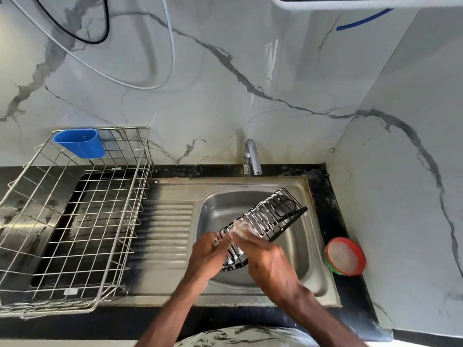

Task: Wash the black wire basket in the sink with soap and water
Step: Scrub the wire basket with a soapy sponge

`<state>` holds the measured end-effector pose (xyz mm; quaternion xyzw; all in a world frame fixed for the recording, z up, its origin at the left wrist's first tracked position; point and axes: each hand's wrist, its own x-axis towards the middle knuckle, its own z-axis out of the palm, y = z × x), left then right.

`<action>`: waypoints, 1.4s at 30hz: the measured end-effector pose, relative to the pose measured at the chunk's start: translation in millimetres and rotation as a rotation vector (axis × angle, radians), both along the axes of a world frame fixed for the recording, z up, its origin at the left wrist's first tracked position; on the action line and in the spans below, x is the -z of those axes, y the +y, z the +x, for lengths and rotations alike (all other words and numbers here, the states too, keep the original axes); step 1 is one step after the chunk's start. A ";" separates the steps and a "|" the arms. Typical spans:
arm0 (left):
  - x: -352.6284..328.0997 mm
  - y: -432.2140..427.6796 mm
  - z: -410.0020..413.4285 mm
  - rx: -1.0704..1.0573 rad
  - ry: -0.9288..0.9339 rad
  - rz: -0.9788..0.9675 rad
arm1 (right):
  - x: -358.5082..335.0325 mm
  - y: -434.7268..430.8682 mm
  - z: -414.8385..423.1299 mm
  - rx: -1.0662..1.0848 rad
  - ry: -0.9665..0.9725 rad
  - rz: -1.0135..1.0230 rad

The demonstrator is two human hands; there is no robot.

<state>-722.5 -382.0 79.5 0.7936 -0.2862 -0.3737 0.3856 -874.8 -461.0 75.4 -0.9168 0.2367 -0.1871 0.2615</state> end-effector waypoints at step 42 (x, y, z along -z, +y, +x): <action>0.0 -17.4 16.8 0.034 0.059 -0.006 | 1.7 -4.0 -6.9 -0.205 -0.230 -0.153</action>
